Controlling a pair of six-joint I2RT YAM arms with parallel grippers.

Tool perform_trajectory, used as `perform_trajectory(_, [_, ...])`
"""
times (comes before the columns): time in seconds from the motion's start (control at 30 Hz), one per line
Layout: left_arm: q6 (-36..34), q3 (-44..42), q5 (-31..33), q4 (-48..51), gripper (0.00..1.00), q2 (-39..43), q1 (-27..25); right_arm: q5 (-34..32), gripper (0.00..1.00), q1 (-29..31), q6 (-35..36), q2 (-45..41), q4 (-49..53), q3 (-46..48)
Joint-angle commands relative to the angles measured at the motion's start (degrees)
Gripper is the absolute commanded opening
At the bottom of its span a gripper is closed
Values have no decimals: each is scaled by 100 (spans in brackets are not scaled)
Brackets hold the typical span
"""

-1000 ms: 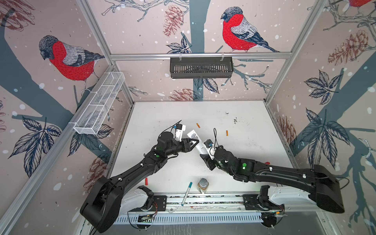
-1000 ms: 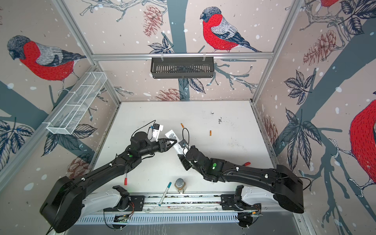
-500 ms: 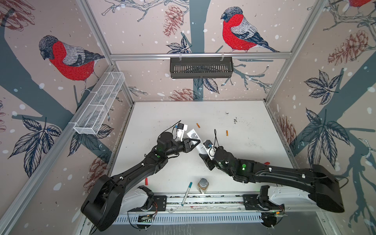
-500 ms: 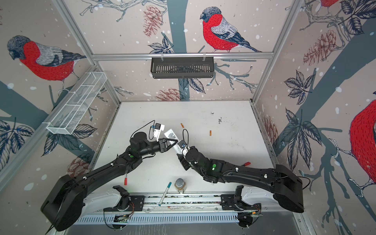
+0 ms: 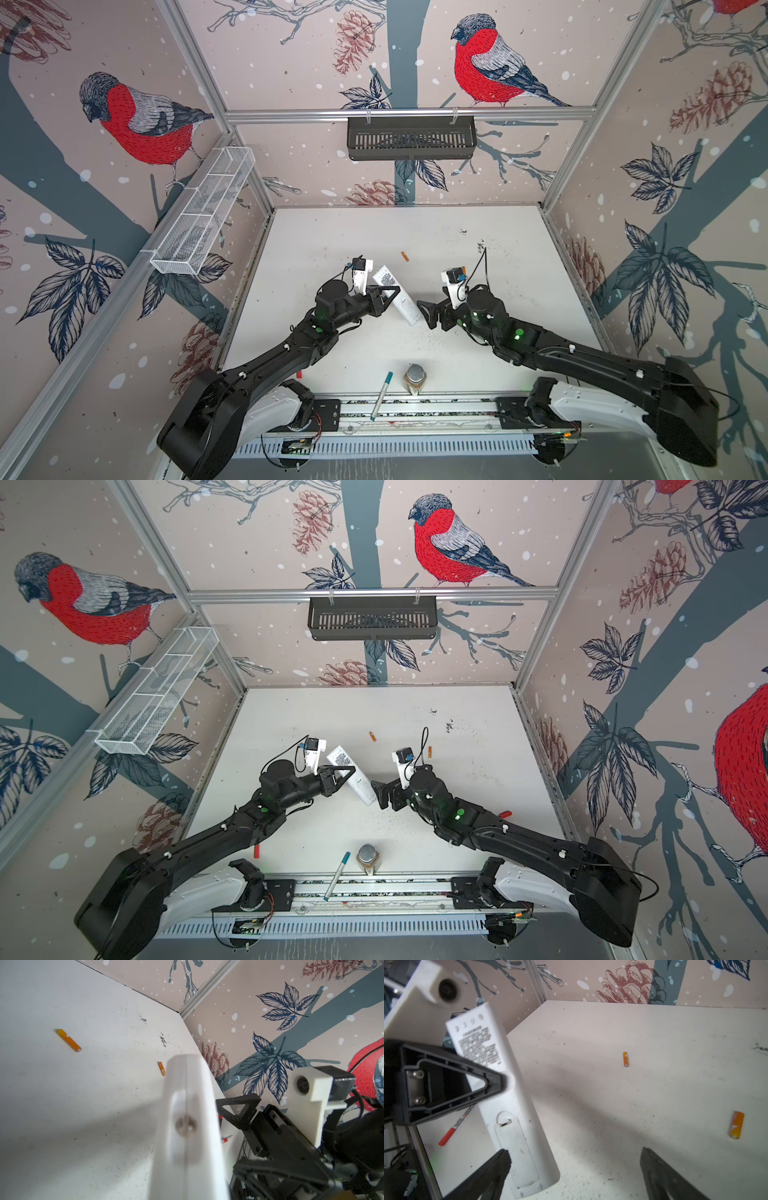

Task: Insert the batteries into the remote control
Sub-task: 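Hold the remote in the left gripper while the right gripper moves to its battery cover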

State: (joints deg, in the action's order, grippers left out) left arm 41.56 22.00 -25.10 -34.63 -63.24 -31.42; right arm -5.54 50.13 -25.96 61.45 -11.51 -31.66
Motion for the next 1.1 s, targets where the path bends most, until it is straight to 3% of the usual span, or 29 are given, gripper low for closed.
perform_trajectory(0.0, [-153, -254, 539, -1148, 0, -77, -26, 739, 99, -408, -880, 182, 92, -178])
perform_trajectory(0.2, [-330, -751, 1757, -1941, 0, -372, -478, 946, 100, -454, -1272, 1006, 920, -997])
perform_trajectory(0.5, [-539, -1072, 2404, -2388, 0, -781, -585, 1302, 100, -247, -1645, 2055, 856, -1314])
perform_trajectory(0.8, [-443, -1247, 2345, -2768, 0, -1107, -589, 1111, 100, -120, -1703, 2453, 953, -1428])
perform_trajectory(0.93, [-386, -1289, 2207, -2903, 0, -1269, -605, 1302, 100, -120, -1456, 2677, 1266, -1644])
perform_trajectory(1.07, [-196, -1483, 2405, -3188, 0, -1381, -639, 1491, 100, -115, -1645, 2916, 1157, -1719])
